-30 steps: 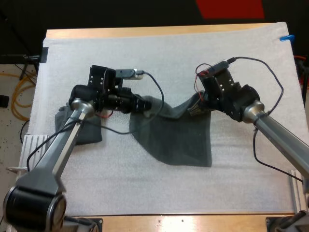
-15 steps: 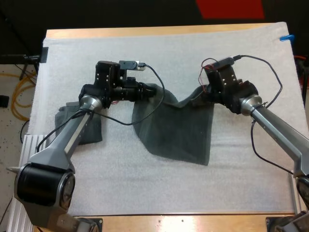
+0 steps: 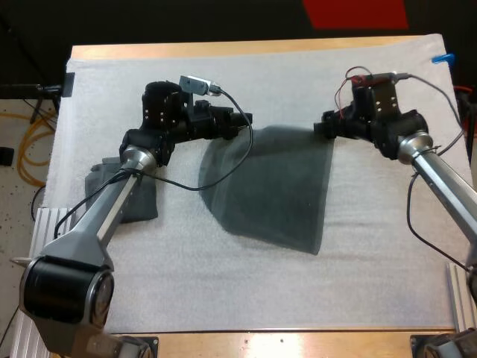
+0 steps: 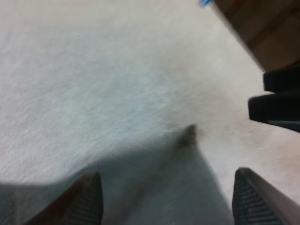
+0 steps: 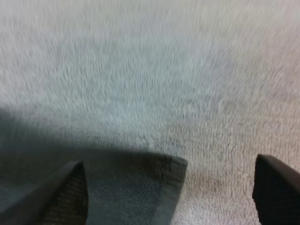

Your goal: Pick towel from pile fold and stack

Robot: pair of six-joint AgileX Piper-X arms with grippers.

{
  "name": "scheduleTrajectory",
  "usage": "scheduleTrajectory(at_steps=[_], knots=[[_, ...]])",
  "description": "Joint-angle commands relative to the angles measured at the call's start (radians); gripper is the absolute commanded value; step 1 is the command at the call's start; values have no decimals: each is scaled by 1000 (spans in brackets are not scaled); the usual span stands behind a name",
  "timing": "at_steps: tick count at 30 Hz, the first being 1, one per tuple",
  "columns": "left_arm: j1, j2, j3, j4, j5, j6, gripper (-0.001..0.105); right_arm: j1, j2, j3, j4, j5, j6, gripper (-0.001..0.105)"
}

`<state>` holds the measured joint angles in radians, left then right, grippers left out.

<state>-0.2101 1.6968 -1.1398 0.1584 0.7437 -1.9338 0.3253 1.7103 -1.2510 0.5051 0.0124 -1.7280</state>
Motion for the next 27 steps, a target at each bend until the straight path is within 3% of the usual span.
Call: scheduleTrajectory(at_steps=[1,5,8,12,15,22,27], knots=[[-1,-27,-20,0,23,-7,58,1,-49,-13,1,-12,-2,67],[-1,-82,-26,37,-27,44,58,1,-125,-13,46,-12,-2,67],[-1,-160,-26,114,-126,151,58,1,-196,-13,113,-12,-2,67],[-1,-287,-26,306,-255,310,58,1,-288,-13,214,-12,-2,67],[-1,-373,-26,436,-322,370,58,11,-349,-13,293,-19,5,67],[-1,-549,-26,705,-344,396,58,64,-468,-13,475,-12,11,67],[-1,-633,-26,884,-344,396,58,126,-554,34,513,-12,75,67]])
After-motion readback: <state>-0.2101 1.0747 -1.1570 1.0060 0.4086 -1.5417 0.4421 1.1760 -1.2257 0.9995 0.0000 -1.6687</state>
